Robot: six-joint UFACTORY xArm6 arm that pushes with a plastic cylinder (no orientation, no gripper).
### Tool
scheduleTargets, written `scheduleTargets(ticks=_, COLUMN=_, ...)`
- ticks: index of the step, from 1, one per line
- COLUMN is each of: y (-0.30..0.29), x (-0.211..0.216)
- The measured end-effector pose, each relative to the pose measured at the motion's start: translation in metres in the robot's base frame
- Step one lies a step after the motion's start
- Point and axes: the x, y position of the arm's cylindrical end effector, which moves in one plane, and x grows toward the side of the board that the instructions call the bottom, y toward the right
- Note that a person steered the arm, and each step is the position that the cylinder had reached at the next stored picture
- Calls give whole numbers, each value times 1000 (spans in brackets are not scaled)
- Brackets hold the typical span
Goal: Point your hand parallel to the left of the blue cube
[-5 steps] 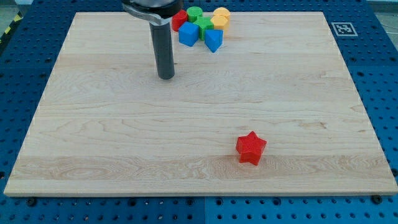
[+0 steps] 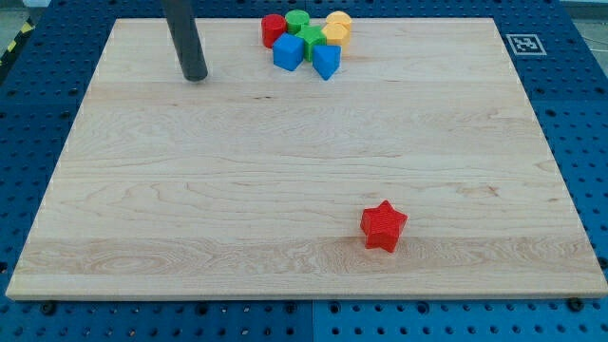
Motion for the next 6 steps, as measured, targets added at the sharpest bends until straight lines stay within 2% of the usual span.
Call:
scheduleTargets(ticks=1, y=22, x=-15)
scheduleTargets(ticks=6, y=49, x=-18)
